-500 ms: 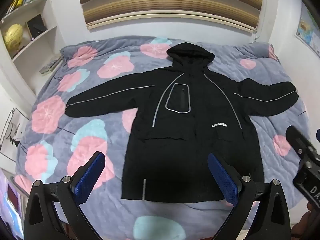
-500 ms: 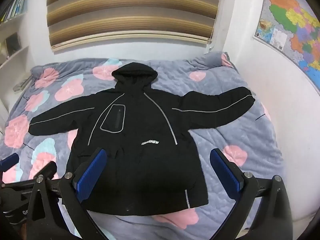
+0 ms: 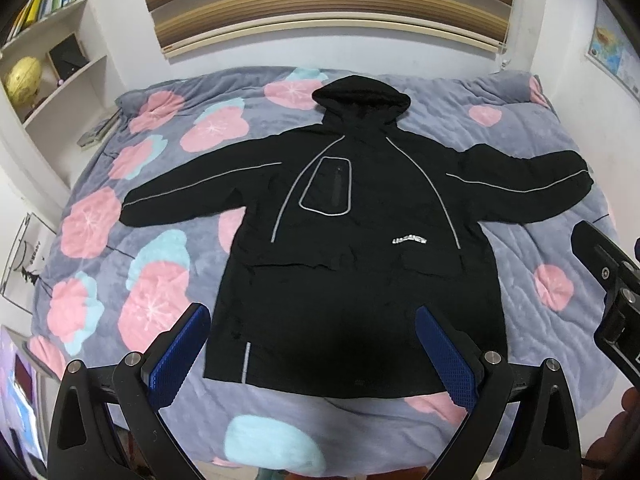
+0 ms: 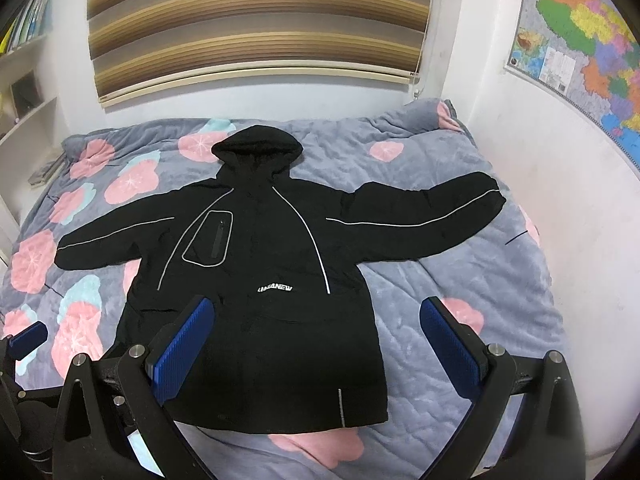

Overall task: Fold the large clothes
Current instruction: 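Move both tools over the spread black jacket toward its sleeve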

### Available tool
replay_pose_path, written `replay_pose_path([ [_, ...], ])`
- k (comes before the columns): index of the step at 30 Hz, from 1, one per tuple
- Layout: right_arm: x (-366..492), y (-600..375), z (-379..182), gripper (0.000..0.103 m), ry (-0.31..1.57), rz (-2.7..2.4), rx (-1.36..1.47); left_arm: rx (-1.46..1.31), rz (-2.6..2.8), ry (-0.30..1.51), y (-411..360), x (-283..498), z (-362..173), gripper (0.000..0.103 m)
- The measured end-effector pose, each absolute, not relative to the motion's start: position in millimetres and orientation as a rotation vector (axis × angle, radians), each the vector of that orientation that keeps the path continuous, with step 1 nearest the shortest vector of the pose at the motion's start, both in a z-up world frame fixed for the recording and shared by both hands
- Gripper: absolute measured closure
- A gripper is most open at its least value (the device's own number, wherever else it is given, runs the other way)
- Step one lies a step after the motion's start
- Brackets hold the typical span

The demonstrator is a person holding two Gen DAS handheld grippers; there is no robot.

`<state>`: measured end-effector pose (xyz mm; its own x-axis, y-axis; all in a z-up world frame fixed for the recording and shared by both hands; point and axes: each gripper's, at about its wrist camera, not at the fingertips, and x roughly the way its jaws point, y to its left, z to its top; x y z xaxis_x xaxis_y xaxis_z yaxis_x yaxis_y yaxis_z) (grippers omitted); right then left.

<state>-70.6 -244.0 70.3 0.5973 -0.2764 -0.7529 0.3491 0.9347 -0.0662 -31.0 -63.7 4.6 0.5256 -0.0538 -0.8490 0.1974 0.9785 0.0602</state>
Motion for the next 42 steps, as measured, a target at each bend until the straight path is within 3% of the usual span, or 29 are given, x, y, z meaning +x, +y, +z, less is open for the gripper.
replay_pose_path([
  [29,-31,-346,46,0.0,0.831,-0.32,0.236,0.177,-0.149,0.972,-161,-9,-6,0.001],
  [38,8,-383,14,0.0,0.908,-0.333,0.232,0.148,-0.183,1.037,-191,29,-27,0.001],
  [42,30,-410,-8,0.0,0.969,-0.357,0.204,0.097,-0.247,1.156,-210,57,-60,0.001],
])
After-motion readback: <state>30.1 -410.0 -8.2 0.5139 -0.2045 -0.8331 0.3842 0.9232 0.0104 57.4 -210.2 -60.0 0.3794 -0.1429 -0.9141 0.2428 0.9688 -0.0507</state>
